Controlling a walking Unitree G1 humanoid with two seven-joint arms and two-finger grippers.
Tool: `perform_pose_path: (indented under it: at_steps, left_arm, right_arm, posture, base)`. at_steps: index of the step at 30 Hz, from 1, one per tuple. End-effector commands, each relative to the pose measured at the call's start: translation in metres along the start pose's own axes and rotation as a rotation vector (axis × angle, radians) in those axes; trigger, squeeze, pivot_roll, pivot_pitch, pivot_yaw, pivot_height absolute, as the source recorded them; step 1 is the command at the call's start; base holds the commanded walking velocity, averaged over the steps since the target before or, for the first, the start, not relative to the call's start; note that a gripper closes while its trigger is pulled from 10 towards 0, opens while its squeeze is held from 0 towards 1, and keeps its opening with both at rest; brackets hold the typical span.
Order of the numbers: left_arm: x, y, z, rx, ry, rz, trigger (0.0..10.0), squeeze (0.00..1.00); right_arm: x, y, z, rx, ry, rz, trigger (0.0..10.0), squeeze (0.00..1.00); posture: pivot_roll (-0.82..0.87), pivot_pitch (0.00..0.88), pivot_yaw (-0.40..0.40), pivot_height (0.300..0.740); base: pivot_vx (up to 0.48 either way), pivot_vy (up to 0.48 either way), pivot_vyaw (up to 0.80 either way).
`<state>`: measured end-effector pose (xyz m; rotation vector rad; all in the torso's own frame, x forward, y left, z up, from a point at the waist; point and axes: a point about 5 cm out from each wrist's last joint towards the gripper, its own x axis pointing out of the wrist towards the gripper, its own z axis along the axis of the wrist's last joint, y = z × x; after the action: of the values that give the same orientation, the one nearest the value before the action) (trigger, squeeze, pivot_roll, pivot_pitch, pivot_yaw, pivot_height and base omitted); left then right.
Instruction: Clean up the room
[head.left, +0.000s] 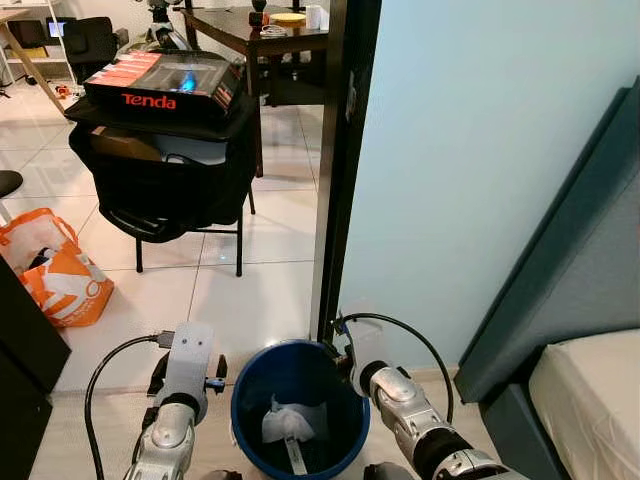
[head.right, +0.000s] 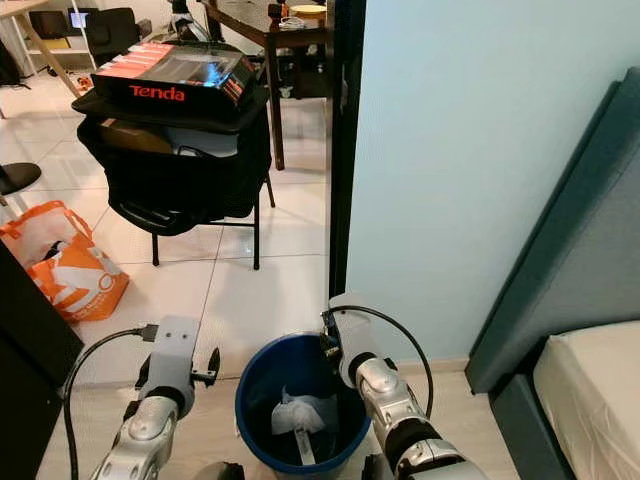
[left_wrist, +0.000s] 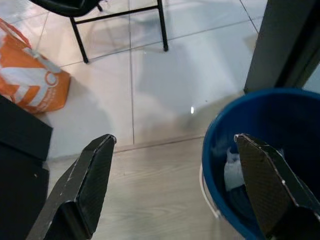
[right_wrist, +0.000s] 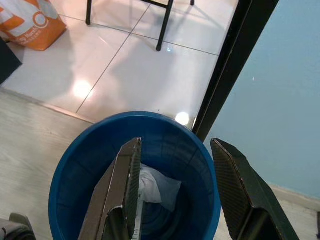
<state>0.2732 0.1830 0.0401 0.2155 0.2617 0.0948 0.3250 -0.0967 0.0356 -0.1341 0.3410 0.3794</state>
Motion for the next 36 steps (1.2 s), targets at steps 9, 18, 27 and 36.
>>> perform_pose_path:
  at_steps: [9, 18, 27, 36]
  left_arm:
    - [-0.001, 0.004, -0.003, 0.015, -0.009, -0.001, 10.0, 0.0]
    - [0.0, -0.003, 0.0, -0.011, -0.015, -0.017, 10.0, 0.0]
    - [0.002, -0.005, 0.005, -0.029, -0.035, -0.021, 10.0, 0.0]
    - [0.002, -0.003, 0.008, -0.046, -0.05, -0.01, 10.0, 0.0]
  right_arm:
    - [-0.002, -0.001, -0.004, 0.036, -0.003, 0.03, 10.0, 0.0]
    - [-0.003, 0.0, -0.004, 0.031, -0.017, 0.033, 10.0, 0.0]
    - [-0.003, 0.0, -0.002, 0.032, -0.026, 0.034, 10.0, 0.0]
    - [-0.003, -0.001, 0.0, 0.034, -0.036, 0.031, 10.0, 0.0]
  posture:
    - [0.05, 0.046, -0.075, 0.61]
    - [0.05, 0.041, -0.068, 0.645]
    - [0.04, 0.041, -0.059, 0.67]
    - [0.05, 0.044, -0.058, 0.7]
  base:
    - [0.0, 0.0, 0.0]
    - [0.0, 0.0, 0.0]
    - [0.0, 0.0, 0.0]
    - [0.0, 0.0, 0.0]
